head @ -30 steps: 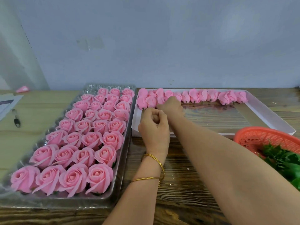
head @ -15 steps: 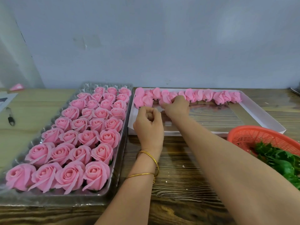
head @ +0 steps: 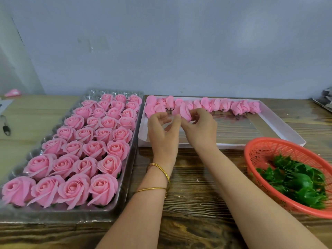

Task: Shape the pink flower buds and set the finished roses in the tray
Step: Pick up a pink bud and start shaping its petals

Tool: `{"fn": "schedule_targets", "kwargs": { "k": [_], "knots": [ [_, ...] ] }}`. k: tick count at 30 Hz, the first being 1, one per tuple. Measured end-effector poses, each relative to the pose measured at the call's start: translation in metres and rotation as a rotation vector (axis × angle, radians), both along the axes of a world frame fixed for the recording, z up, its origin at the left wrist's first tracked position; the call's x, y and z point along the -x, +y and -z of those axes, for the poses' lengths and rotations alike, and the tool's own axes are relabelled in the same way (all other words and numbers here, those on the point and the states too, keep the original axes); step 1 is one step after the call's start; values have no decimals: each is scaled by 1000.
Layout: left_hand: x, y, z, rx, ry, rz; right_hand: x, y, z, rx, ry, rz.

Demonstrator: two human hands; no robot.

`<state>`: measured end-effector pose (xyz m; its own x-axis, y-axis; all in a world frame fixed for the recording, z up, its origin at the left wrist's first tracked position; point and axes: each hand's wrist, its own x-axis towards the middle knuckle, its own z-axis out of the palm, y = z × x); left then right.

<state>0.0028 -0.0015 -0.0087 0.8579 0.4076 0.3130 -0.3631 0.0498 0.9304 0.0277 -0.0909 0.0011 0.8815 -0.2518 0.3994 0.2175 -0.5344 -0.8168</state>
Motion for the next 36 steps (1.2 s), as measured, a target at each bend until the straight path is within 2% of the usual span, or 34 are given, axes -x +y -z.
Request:
{"fn": "schedule_targets", "kwargs": {
  "k": [6, 11, 14, 21, 24, 30, 33, 36],
  "knots": [
    [-5, -4, 0, 82, 138, 267, 21, -12, 3, -173, -55, -126],
    [-2, -4, -6, 101, 71, 450, 27, -18, 5, -325, -36, -248],
    [2, -1, -9, 112, 91, 525, 30, -20, 4, -371, -24, -387],
    [7, 2, -14, 155, 161, 521, 33, -30, -2, -502, 116, -697],
    [8, 2, -15, 144, 185, 514, 32, -36, -2, -556, 194, -689],
    [9, 3, -14, 69, 188, 549, 33, -40, -4, -438, 244, -699],
    [8, 3, -13, 36, 167, 543, 34, -41, -6, -440, 254, -711],
    [8, 2, -11, 19, 143, 490, 33, -40, -8, -498, 273, -610]
  ]
}}
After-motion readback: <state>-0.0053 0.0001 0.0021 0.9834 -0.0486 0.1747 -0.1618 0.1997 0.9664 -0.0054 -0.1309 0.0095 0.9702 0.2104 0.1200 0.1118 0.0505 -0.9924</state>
